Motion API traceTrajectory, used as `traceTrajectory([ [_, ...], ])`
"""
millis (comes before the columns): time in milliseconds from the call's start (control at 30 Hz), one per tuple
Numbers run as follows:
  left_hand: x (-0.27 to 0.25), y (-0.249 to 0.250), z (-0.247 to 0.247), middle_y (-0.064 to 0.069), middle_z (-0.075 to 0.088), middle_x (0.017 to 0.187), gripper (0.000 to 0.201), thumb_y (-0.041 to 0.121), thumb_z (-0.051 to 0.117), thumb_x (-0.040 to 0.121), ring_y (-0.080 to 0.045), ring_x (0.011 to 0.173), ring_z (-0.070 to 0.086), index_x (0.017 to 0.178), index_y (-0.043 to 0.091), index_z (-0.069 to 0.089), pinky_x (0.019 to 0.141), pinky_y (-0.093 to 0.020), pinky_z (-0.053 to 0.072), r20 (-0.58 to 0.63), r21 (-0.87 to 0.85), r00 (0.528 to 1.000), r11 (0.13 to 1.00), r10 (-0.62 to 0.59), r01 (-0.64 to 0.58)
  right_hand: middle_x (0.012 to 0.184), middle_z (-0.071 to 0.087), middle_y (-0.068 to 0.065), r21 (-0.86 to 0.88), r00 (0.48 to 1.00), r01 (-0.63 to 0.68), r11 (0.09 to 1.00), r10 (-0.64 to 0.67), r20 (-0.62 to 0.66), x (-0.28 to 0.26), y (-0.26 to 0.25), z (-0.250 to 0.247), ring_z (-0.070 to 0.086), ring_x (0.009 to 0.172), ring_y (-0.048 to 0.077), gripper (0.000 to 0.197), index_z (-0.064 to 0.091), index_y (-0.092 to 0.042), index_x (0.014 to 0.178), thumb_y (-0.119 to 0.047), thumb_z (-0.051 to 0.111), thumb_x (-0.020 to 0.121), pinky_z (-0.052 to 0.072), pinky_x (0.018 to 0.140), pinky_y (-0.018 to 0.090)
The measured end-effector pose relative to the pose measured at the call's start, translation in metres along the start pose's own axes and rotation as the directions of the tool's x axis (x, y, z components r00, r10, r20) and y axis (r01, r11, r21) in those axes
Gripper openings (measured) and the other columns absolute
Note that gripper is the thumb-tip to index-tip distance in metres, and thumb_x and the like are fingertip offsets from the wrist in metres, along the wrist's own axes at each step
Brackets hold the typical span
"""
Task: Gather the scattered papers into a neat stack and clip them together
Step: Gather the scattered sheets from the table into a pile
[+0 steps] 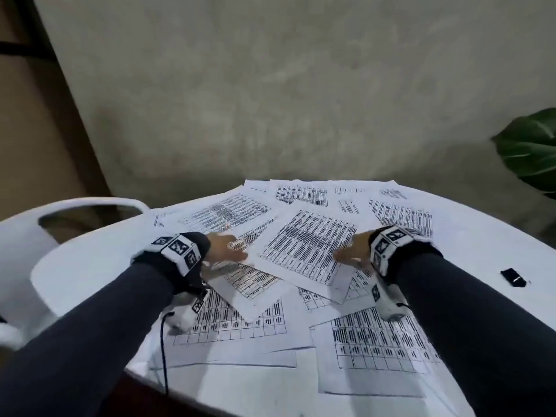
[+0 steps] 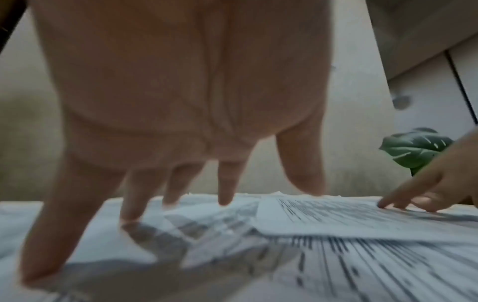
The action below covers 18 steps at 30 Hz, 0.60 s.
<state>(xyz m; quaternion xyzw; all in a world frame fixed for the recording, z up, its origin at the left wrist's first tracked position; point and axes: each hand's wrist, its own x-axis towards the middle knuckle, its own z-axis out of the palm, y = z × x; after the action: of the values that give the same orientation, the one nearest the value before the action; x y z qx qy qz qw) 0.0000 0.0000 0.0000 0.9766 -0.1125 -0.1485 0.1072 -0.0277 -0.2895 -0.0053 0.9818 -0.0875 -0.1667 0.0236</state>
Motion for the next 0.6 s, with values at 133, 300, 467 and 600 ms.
traceTrajectory([
  [133, -0.021, 0.019, 0.005, -0.012, 0.039, 0.148, 0.061, 0.047, 0.036, 0.096, -0.026, 0.132, 0.044, 0.148, 0.017, 0.025, 0.099, -0.024, 0.042, 0.120, 0.083, 0.992, 0.995, 0.040, -0.050, 0.142, 0.047, 0.007, 0.005, 0.995, 0.077, 0.997, -0.077, 0.066, -0.006, -0.012, -0.002, 0.047, 0.127, 0.027, 0.077, 0.040, -0.016, 0.141, -0.053, 0.065, 0.079, 0.039, 0.101, 0.032],
  [300, -0.001, 0.010, -0.011, -0.012, 0.039, 0.148, 0.068, 0.052, 0.049, 0.088, -0.030, 0.132, 0.042, 0.143, 0.014, 0.035, 0.102, -0.034, 0.042, 0.046, 0.084, 0.994, 0.992, -0.100, 0.096, 0.149, 0.040, 0.008, 0.115, 0.995, 0.054, 0.992, -0.064, 0.081, -0.014, -0.009, -0.015, 0.048, 0.126, 0.023, 0.073, 0.038, -0.016, 0.143, -0.033, 0.071, 0.080, 0.045, 0.100, 0.035],
  [467, -0.013, 0.014, -0.004, -0.005, 0.015, 0.159, 0.081, 0.058, 0.045, 0.087, -0.025, 0.143, 0.025, 0.151, 0.023, 0.009, 0.111, -0.034, 0.026, 0.269, 0.003, 0.956, 0.993, -0.114, 0.118, 0.128, 0.059, 0.011, -0.024, 0.999, 0.023, 0.999, -0.022, 0.025, -0.019, -0.027, -0.002, 0.056, 0.116, 0.029, 0.065, 0.054, -0.010, 0.125, -0.058, 0.054, 0.083, 0.045, 0.098, 0.039],
  [600, -0.019, 0.027, -0.005, -0.010, 0.032, 0.151, 0.078, 0.051, 0.051, 0.087, -0.028, 0.120, 0.049, 0.150, 0.027, 0.011, 0.098, -0.040, 0.046, 0.267, -0.292, 0.964, 0.953, 0.005, 0.076, 0.127, 0.059, 0.011, 0.115, 0.997, -0.042, 0.993, 0.048, -0.056, -0.013, -0.037, -0.003, 0.059, 0.112, 0.032, 0.079, 0.042, -0.007, 0.130, -0.040, 0.079, 0.069, 0.050, 0.087, 0.037],
])
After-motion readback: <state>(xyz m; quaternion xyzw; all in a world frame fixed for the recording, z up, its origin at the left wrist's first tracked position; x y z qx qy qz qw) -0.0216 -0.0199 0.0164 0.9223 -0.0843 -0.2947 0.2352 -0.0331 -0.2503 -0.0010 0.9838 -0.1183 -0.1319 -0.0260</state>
